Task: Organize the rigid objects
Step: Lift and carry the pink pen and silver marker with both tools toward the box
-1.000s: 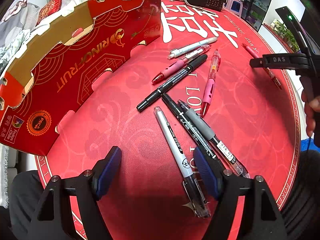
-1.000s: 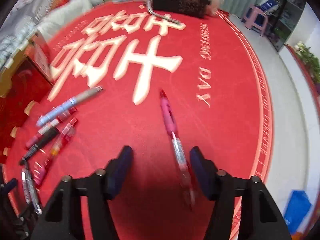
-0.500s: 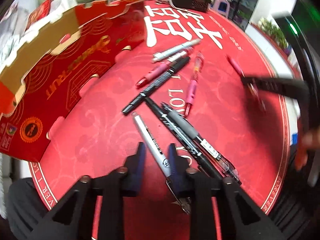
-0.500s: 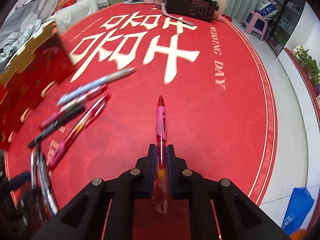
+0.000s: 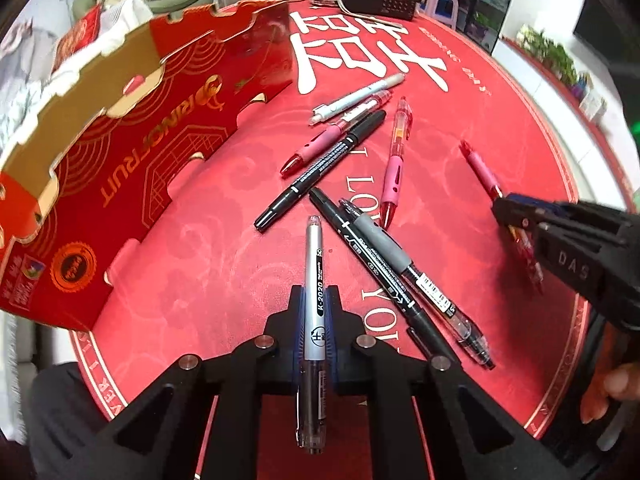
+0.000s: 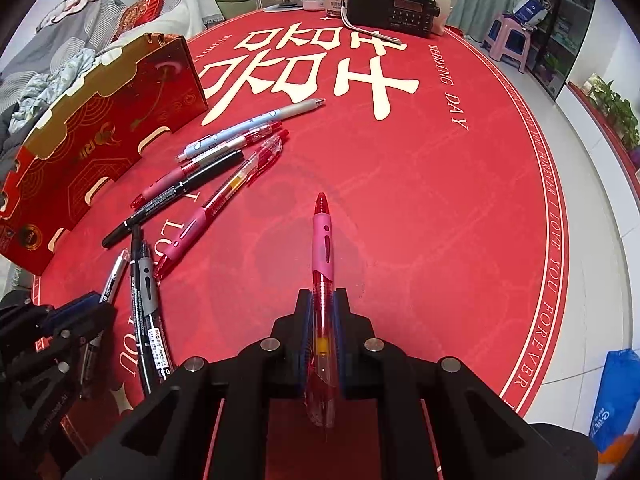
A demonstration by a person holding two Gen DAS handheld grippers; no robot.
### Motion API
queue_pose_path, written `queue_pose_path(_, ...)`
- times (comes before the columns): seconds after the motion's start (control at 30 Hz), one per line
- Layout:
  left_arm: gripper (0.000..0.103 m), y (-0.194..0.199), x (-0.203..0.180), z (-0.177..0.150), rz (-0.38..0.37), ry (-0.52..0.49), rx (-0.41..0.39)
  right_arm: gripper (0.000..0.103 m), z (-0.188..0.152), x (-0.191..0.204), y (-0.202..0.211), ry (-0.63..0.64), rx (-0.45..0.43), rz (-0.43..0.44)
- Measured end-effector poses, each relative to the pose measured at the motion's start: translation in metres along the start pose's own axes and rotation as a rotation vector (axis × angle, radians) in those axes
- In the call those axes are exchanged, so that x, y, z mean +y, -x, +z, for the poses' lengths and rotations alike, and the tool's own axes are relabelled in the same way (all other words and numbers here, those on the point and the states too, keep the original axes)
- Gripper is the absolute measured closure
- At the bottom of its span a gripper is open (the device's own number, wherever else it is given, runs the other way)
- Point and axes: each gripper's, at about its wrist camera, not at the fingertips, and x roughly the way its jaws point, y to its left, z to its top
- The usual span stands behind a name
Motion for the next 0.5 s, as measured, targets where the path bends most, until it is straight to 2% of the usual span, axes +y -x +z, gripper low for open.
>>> queue_pose_path(0.13, 0.093, 0.002, -0.001, -0.002, -0.006, -0.004, 0.016, 0.091, -0.009, 0.005, 0.005, -0.002, 0.015, 0.042)
queue_pose_path(0.23, 0.093, 0.002, 0.0, -0.003, -0.014, 0.0, 0.015, 0.091, -0.015, 0.012, 0.007, 0.038, 0.008, 0.027)
queue_pose_path(0.5, 0.093, 0.006, 0.014, -0.006, -0.056, 0.069, 0.025, 0.091, -0.018, 0.012, 0.01, 0.021, 0.025, 0.044)
